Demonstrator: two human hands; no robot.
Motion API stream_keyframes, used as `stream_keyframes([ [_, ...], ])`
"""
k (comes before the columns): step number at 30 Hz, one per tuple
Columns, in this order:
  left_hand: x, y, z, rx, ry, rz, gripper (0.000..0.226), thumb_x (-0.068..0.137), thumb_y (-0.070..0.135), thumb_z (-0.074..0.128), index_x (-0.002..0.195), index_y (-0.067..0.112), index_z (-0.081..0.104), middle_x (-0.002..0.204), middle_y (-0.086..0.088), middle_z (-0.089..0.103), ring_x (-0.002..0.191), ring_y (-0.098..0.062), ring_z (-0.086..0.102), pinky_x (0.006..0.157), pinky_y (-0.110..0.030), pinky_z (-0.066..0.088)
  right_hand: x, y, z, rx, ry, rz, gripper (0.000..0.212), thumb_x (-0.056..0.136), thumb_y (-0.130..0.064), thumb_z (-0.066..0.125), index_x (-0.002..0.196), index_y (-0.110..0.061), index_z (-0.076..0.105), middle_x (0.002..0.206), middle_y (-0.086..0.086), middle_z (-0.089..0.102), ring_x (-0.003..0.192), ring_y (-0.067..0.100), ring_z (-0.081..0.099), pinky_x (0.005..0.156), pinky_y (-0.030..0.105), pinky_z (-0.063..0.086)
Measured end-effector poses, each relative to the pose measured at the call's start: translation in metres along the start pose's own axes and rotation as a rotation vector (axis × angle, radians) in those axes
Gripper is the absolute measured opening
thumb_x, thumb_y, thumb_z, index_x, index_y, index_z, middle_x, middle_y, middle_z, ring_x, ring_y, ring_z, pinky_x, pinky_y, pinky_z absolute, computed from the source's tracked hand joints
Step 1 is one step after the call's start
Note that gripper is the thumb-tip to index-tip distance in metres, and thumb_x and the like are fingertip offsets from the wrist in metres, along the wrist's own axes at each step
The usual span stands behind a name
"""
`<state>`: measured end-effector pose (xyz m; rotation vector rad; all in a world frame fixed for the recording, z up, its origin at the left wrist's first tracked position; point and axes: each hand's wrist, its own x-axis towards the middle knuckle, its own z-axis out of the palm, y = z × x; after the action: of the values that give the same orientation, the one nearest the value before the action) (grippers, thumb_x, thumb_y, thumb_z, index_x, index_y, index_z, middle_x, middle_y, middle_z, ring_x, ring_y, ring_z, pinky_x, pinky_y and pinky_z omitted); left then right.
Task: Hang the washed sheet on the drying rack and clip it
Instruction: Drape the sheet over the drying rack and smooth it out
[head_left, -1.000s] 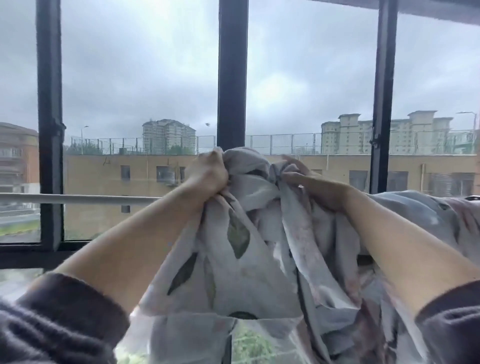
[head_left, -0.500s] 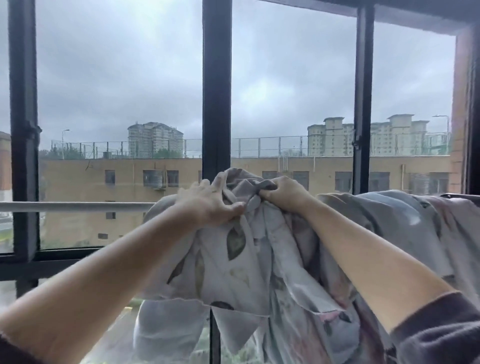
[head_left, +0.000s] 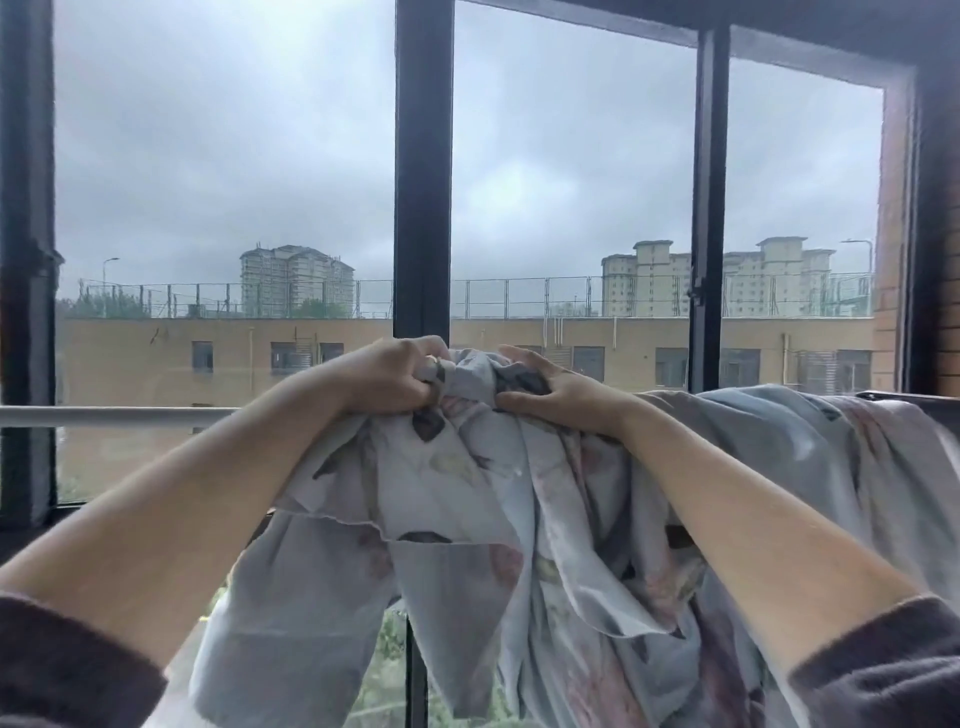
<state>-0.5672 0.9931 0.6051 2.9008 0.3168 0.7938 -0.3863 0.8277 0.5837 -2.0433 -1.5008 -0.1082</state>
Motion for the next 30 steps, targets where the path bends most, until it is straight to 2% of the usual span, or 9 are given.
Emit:
stream_keyframes([
  [3, 0.015, -0.004, 0.007, -0.233, 0.063, -0.034, 0.030, 0.076, 0.031, 0.059, 0.105, 0.028, 0.062, 0.098, 0.001, 0.067, 0.095, -0.016, 0.062, 0.071, -0.020, 0.046, 0.003, -0.006, 0.001, 0.096, -0.048, -0.029, 0.049, 0.085, -0.055, 0.059, 0.132, -0.045, 0.047, 0.128, -0.016, 0.058, 0.114, 0.005, 0.055, 0.102, 0.026, 0.041],
  [6, 0.029, -0.003, 0.022, -0.287, 0.147, -0.150, 0.028, 0.084, 0.034, 0.059, 0.108, 0.022, 0.063, 0.105, -0.004, 0.066, 0.097, -0.018, 0.060, 0.075, -0.024, 0.042, 0.010, -0.012, 0.008, 0.090, -0.007, 0.036, 0.013, 0.091, -0.043, 0.056, 0.092, -0.034, 0.066, 0.096, -0.013, 0.068, 0.093, 0.007, 0.061, 0.090, 0.031, 0.047],
  [10, 0.032, 0.011, 0.034, -0.121, 0.156, -0.288, 0.043, 0.087, 0.040, 0.055, 0.121, 0.015, 0.049, 0.122, -0.013, 0.059, 0.107, -0.028, 0.054, 0.086, -0.031, 0.042, 0.019, -0.011, 0.013, -0.225, 0.140, 0.280, 0.030, 0.092, -0.040, 0.048, 0.069, -0.024, 0.059, 0.090, -0.001, 0.065, 0.089, 0.023, 0.062, 0.082, 0.036, 0.048],
  [17, -0.053, 0.036, 0.052, 0.382, 0.210, 0.019, 0.085, 0.065, 0.077, 0.053, 0.137, 0.049, 0.018, 0.144, 0.000, 0.024, 0.124, -0.025, 0.037, 0.095, -0.048, 0.040, 0.020, -0.006, 0.008, -0.167, 0.145, 0.324, 0.027, 0.086, -0.024, 0.057, 0.063, -0.011, 0.058, 0.075, 0.006, 0.063, 0.075, 0.023, 0.058, 0.078, 0.036, 0.051],
  [20, -0.046, 0.028, 0.059, 0.547, 0.313, 0.032, 0.057, 0.085, 0.041, 0.058, 0.137, 0.034, 0.036, 0.135, -0.013, 0.038, 0.109, -0.031, 0.052, 0.086, -0.045, 0.049, 0.022, -0.013, 0.011, -0.115, 0.065, 0.198, 0.025, 0.085, -0.026, 0.055, 0.063, -0.016, 0.057, 0.077, 0.004, 0.061, 0.081, 0.022, 0.056, 0.077, 0.036, 0.048],
  [22, -0.032, 0.020, 0.046, 0.462, 0.391, 0.075, 0.033, 0.089, 0.018, 0.057, 0.121, 0.022, 0.053, 0.112, -0.011, 0.053, 0.092, -0.030, 0.063, 0.077, -0.039, 0.054, 0.024, -0.012, 0.014, -0.028, 0.008, 0.067, 0.020, 0.084, -0.039, 0.050, 0.084, -0.024, 0.063, 0.101, 0.005, 0.066, 0.094, 0.020, 0.060, 0.087, 0.041, 0.051],
  [26, -0.002, 0.019, 0.020, 0.266, 0.276, 0.002, 0.018, 0.075, 0.013, 0.066, 0.077, 0.014, 0.048, 0.081, -0.004, 0.057, 0.078, -0.025, 0.061, 0.064, -0.030, 0.042, 0.004, -0.011, 0.008, 0.086, -0.075, 0.035, 0.038, 0.087, -0.057, 0.050, 0.123, -0.047, 0.052, 0.114, -0.013, 0.064, 0.102, 0.009, 0.061, 0.093, 0.033, 0.049],
  [28, 0.014, 0.020, 0.018, 0.092, 0.245, -0.176, 0.015, 0.076, 0.017, 0.061, 0.068, 0.015, 0.048, 0.083, -0.009, 0.064, 0.082, -0.028, 0.061, 0.063, -0.029, 0.040, -0.002, -0.012, 0.006, 0.012, -0.078, 0.096, 0.029, 0.092, -0.046, 0.050, 0.117, -0.036, 0.061, 0.110, -0.015, 0.062, 0.104, 0.007, 0.056, 0.097, 0.031, 0.044],
  [30, 0.027, 0.021, 0.020, 0.062, 0.240, -0.341, 0.008, 0.081, 0.019, 0.055, 0.074, 0.017, 0.058, 0.093, -0.010, 0.065, 0.087, -0.029, 0.061, 0.066, -0.030, 0.040, -0.004, -0.014, 0.010, -0.106, -0.025, 0.150, 0.015, 0.094, -0.041, 0.050, 0.086, -0.033, 0.060, 0.087, -0.011, 0.056, 0.097, 0.013, 0.050, 0.091, 0.029, 0.042],
])
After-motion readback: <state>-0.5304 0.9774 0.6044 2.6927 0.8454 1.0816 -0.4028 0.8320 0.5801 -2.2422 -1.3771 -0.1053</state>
